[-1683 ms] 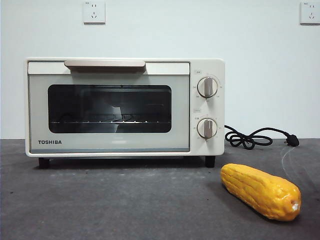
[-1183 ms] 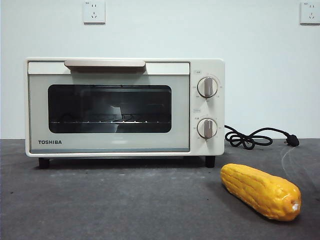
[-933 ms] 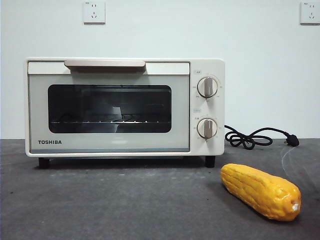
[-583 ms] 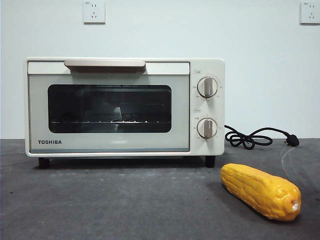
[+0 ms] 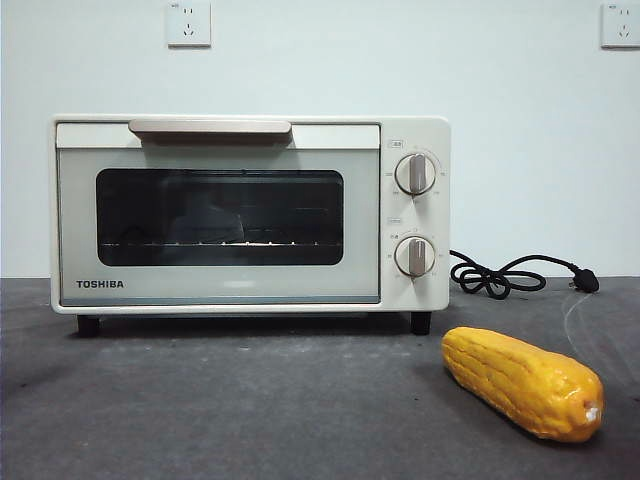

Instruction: Take the corn from the table,put the corn in the oven

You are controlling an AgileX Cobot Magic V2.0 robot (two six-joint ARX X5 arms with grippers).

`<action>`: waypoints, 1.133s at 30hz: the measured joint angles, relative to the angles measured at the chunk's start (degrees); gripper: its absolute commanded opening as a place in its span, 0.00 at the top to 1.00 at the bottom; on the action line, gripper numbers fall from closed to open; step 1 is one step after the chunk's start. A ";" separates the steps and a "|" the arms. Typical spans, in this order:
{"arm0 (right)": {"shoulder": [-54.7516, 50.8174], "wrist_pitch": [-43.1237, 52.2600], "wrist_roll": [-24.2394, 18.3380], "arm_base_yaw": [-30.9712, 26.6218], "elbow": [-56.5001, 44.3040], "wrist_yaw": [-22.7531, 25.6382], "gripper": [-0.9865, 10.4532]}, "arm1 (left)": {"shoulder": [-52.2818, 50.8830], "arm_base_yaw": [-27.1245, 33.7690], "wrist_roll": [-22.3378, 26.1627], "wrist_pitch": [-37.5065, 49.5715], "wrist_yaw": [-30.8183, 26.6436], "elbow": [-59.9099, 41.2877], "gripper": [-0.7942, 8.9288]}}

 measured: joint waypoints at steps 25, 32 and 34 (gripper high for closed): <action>23.04 -12.81 -1.27 0.02 30.82 -24.37 0.91 | 34.03 -2.01 15.06 -27.85 11.58 34.53 0.92; 35.08 -28.63 -12.87 0.83 41.81 -23.61 0.80 | 41.09 -6.01 21.49 -35.69 2.08 42.01 0.92; 38.21 -32.83 -16.20 2.34 44.33 -20.72 0.77 | 42.14 -7.63 22.10 -35.52 1.88 43.87 0.92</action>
